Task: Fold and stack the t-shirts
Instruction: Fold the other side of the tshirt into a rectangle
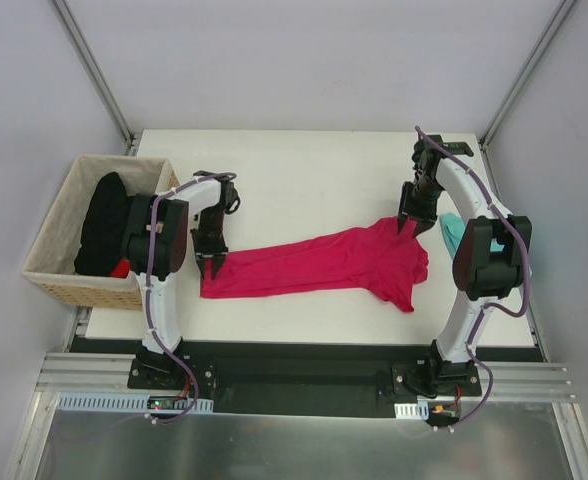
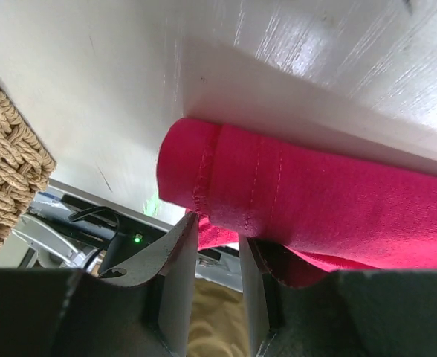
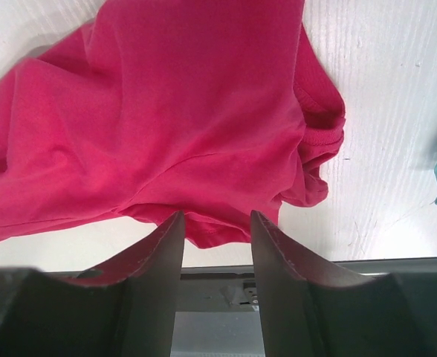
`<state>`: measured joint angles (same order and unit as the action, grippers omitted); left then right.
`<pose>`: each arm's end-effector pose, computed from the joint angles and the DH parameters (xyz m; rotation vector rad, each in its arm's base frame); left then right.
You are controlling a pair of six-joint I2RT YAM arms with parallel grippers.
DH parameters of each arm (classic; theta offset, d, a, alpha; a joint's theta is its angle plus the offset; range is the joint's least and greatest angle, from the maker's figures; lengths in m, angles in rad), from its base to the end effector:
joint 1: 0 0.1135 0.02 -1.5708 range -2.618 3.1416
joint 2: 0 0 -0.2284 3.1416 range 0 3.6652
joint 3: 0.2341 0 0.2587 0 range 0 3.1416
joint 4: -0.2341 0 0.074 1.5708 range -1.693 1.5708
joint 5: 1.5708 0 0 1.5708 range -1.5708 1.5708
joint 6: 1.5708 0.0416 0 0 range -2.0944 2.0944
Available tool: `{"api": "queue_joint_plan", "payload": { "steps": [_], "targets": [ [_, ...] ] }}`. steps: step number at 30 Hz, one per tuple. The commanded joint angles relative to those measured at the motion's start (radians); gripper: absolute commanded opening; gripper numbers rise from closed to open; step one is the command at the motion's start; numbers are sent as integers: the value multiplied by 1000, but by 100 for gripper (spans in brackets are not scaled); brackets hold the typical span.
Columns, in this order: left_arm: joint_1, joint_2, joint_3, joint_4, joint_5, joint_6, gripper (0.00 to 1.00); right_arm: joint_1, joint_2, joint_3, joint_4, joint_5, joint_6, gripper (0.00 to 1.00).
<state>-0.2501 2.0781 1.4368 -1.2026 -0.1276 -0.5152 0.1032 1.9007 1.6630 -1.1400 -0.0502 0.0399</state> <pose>0.3282 -0.0784 0.0997 0.3603 -2.8962 -0.3227 0.3727 0.0407 0.2153 -0.1005 2.9494 0.0943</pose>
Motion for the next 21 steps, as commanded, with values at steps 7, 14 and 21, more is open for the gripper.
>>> {"api": "queue_joint_plan", "payload": {
  "steps": [7, 14, 21],
  "targets": [
    [5, -13, -9, 6, 40, 15, 0, 1, -29, 61, -49, -5, -9, 42],
    [5, -39, -1, 8, 54, 23, 0, 1, -28, 60, -49, -11, -8, 42],
    [5, -101, 45, -21, 52, 9, 0, 4, -46, 55, -47, -31, -3, 42]
  ]
}}
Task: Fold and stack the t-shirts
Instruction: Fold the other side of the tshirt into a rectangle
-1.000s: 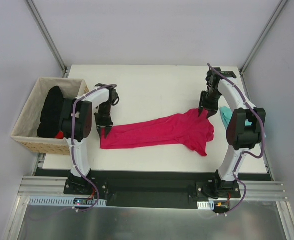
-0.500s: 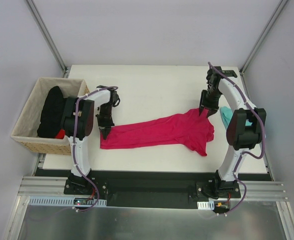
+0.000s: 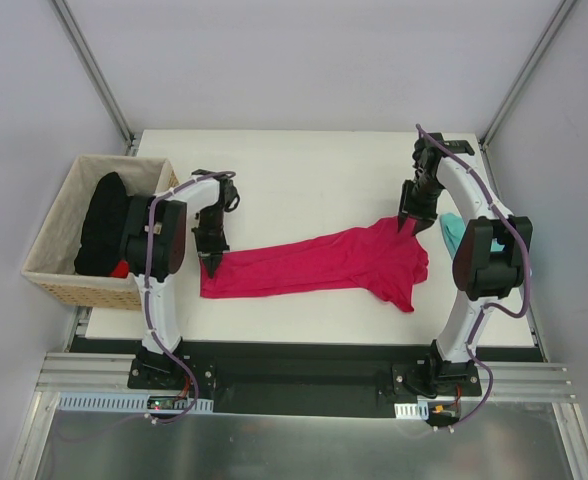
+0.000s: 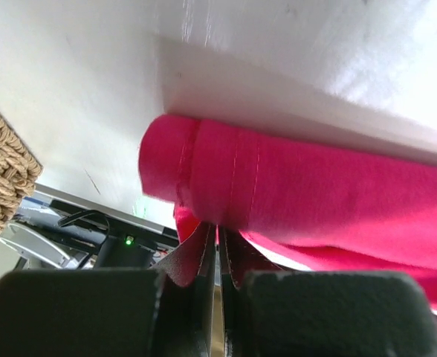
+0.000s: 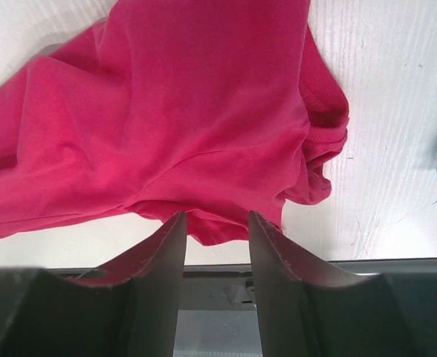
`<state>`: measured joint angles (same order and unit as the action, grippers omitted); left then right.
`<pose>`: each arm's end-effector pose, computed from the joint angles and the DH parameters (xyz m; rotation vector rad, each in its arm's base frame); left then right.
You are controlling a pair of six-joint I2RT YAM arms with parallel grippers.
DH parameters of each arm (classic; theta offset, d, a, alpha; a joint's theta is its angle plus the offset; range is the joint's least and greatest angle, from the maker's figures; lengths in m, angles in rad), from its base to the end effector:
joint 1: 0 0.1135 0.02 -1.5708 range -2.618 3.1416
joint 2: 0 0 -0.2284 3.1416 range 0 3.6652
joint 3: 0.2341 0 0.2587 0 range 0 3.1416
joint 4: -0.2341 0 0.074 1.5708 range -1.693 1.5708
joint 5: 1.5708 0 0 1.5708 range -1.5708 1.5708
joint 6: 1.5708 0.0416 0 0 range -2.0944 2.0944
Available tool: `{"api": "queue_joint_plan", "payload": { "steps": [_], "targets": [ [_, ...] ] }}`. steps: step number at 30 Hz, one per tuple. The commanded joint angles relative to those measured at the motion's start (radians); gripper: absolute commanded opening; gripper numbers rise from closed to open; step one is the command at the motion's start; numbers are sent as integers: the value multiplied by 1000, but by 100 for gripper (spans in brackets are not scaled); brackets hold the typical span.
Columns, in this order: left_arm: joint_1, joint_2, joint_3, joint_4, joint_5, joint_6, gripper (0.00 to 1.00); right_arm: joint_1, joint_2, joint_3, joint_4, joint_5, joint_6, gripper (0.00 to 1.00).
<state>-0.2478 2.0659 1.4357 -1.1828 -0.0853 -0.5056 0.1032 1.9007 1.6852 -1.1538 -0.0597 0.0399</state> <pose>0.3300 -0.0798 0.1026 0.3624 -2.9151 -0.2481 0.3735 0.0412 0.2212 -0.1020 2.9412 0.1089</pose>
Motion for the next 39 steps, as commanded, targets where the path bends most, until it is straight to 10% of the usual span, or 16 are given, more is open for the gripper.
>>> {"api": "queue_joint_plan", "payload": {
  "steps": [1, 39],
  "targets": [
    [2, -102, 64, -49, 7, -2, 0, 6, -49, 25, -32, -25, -2, 42],
    [10, -214, 89, -127, -48, 13, 0, 245, -163, -377, 138, -38, 114, 42]
  ]
}}
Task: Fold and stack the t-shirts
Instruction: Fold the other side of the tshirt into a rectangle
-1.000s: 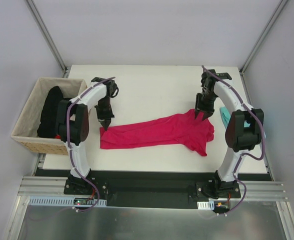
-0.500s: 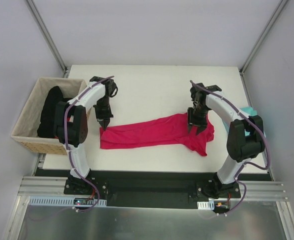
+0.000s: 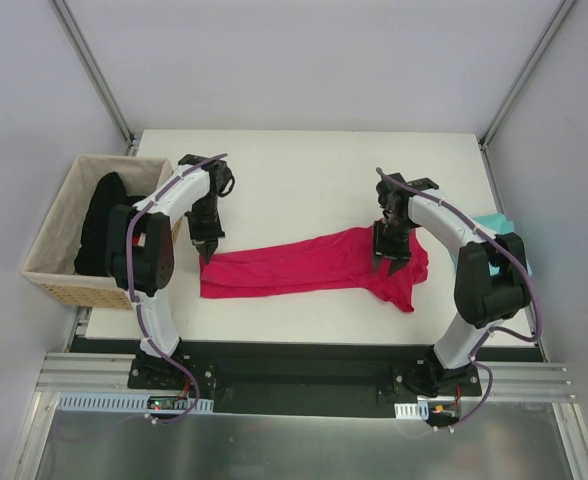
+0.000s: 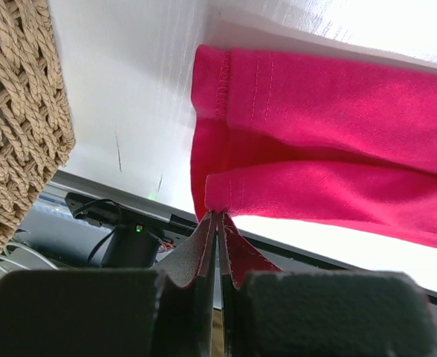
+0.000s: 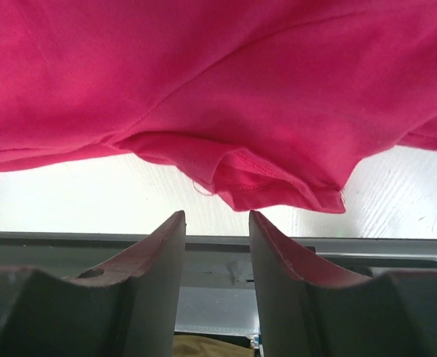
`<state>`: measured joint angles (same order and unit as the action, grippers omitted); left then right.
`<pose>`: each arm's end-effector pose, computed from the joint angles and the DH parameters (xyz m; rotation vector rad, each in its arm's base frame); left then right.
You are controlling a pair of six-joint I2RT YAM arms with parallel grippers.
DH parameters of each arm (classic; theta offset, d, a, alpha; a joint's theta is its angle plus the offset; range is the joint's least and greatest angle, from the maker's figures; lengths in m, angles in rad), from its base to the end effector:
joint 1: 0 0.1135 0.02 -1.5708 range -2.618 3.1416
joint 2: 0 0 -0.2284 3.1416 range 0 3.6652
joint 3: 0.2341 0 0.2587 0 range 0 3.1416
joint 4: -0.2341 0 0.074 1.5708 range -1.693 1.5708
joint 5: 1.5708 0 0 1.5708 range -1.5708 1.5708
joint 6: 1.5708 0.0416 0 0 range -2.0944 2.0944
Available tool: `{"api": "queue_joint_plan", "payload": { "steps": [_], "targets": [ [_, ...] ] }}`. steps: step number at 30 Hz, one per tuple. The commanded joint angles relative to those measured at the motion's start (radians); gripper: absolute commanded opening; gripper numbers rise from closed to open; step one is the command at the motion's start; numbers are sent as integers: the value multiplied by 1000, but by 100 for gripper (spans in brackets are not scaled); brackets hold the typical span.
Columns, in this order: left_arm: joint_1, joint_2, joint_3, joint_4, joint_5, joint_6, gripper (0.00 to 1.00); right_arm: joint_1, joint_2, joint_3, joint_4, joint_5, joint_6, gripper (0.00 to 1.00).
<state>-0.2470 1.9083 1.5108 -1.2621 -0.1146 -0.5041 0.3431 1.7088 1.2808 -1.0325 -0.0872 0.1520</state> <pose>0.3315 -0.0787 0.1721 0.3887 -3.0691 -0.2155 0.2982 0.1104 0.1751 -0.2984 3.0367 0.1703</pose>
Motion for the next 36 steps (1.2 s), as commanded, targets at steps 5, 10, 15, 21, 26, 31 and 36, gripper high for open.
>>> {"api": "queue_joint_plan", "payload": {
  "steps": [5, 10, 15, 21, 26, 31, 36],
  "targets": [
    [11, -51, 35, -65, -20, -2, 0, 5, 78, 57, 23, -20, -20, 38],
    [11, -46, 43, -72, -20, -14, 0, 7, 98, 58, 31, -29, -29, 34],
    [11, -38, 49, -76, -19, -16, 0, 5, 106, 55, 32, -29, -31, 28],
    [11, -37, 54, -80, -19, -17, 0, 5, 106, 40, 31, -29, -29, 9],
    [11, -43, 42, -80, -25, -19, 0, 5, 103, 34, 32, -22, -28, 1],
    [11, -51, 54, -79, -31, -24, 0, 5, 95, 81, 8, 9, -29, 1],
    [11, -66, 115, -80, -34, -25, 0, 5, 69, 196, -38, 81, -35, 1]
  ]
}}
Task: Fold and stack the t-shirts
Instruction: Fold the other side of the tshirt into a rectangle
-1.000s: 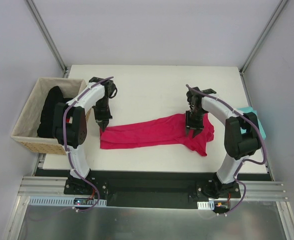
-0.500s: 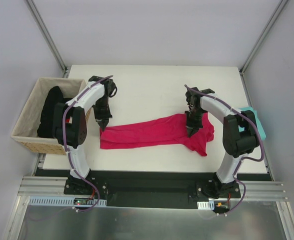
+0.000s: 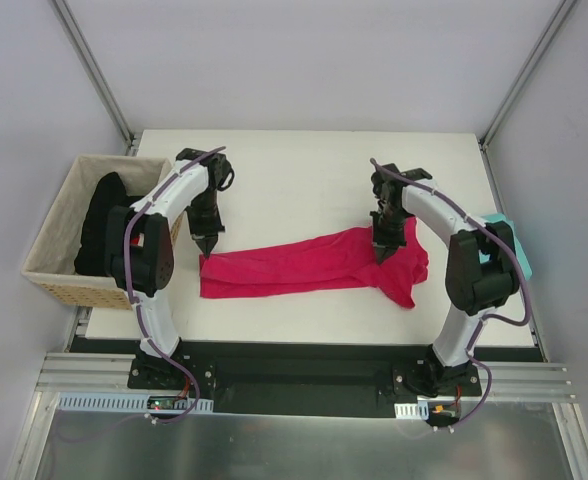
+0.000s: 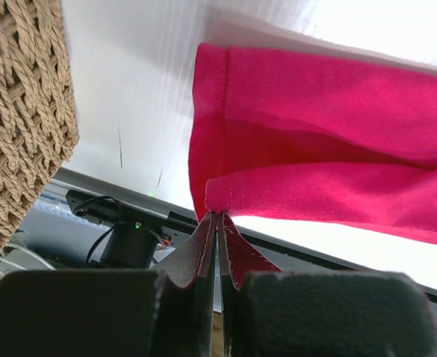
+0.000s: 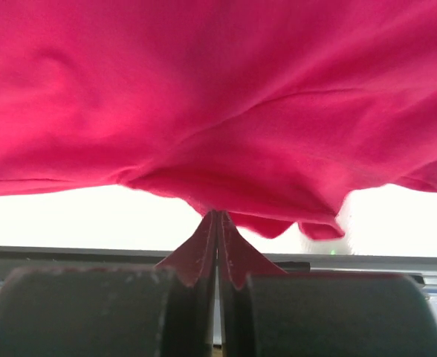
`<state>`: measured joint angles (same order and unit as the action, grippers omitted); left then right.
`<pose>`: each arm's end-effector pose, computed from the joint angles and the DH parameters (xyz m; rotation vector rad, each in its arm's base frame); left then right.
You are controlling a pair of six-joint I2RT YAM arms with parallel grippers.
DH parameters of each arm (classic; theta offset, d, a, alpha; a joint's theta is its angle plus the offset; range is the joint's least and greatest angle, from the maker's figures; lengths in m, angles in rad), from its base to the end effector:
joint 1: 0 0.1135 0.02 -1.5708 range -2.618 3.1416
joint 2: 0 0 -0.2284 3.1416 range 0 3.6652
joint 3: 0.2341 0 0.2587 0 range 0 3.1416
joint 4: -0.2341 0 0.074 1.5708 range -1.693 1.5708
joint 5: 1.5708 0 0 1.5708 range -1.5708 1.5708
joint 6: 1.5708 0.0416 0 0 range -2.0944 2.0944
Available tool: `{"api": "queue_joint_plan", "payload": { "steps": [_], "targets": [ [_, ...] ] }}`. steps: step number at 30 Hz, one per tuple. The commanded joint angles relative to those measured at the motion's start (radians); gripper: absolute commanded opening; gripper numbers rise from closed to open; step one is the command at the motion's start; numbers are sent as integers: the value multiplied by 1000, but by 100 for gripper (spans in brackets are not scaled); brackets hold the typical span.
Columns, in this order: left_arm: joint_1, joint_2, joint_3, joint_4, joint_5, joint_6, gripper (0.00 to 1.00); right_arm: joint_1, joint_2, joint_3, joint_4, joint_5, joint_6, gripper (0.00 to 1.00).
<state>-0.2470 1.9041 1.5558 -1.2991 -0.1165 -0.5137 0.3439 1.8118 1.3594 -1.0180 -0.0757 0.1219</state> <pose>0.3337 -0.0792 0.1849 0.4061 -3.0799 -0.2124 0.3178 0.1171 0.1644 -0.3445 3.0384 0.1481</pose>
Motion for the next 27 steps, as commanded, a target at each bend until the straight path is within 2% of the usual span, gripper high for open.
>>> {"api": "queue_joint_plan", "payload": {
  "steps": [1, 12, 27],
  "targets": [
    [11, -65, 84, -43, -34, -16, 0, 3, -37, 171, -76, 70, -5, 1],
    [38, -60, 303, -86, -55, -8, 0, -17, -13, 527, -169, 183, -44, 1],
    [100, -14, 395, -86, -46, 7, 0, -132, 90, 664, -189, 156, -94, 1]
  ]
}}
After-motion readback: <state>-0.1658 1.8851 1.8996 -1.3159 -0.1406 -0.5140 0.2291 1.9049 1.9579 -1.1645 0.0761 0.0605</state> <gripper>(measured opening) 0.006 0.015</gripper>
